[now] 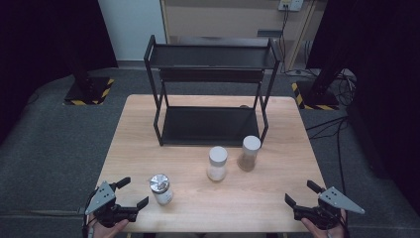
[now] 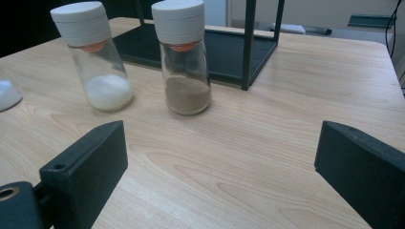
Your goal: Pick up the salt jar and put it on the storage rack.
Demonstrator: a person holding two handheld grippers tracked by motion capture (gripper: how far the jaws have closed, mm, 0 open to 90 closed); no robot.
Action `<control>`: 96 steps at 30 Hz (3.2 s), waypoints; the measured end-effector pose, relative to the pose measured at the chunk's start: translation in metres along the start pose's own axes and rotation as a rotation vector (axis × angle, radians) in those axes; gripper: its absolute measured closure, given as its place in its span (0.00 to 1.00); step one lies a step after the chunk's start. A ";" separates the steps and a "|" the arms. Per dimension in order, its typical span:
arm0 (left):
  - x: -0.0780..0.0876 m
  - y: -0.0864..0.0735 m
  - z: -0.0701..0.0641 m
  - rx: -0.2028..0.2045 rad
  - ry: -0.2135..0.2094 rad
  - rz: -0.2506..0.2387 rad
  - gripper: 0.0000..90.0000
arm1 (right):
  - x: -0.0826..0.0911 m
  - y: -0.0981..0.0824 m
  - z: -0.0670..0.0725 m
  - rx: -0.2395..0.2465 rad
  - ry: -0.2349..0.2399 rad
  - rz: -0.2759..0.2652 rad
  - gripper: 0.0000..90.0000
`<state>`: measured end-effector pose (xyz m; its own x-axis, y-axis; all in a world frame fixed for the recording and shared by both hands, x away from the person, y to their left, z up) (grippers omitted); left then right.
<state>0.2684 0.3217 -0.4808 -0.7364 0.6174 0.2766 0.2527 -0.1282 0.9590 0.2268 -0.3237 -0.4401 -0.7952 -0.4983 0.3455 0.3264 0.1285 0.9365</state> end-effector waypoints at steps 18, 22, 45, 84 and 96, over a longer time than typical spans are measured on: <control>0.001 -0.001 0.001 0.008 -0.012 0.001 0.02 | 0.001 0.001 0.001 0.002 -0.014 -0.006 0.05; 0.001 -0.001 0.002 0.011 -0.013 -0.001 0.02 | 0.002 0.000 -0.001 -0.007 -0.011 -0.012 0.05; -0.001 -0.001 0.003 0.026 -0.026 0.012 0.02 | 0.000 0.000 -0.001 -0.011 0.007 -0.008 0.04; 0.000 0.031 0.008 -0.008 -0.075 0.088 0.02 | -0.001 -0.001 -0.001 -0.015 0.014 0.002 0.04; -0.010 0.048 0.010 -0.037 -0.115 0.130 0.02 | -0.002 0.000 -0.001 -0.014 0.015 0.004 0.05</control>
<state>0.2938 0.3169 -0.4382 -0.6214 0.6784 0.3920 0.3169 -0.2399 0.9176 0.2286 -0.3242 -0.4412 -0.7861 -0.5103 0.3487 0.3371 0.1188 0.9339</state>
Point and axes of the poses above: each handheld gripper's, and its own axes: x roughly backward along the jaws, y roughly out of its top, z roughly to its left, the point moved 10 cm from there along -x, roughly forward along the jaws, and after that the axes turned 5 degrees about y, right-handed, at the moved point
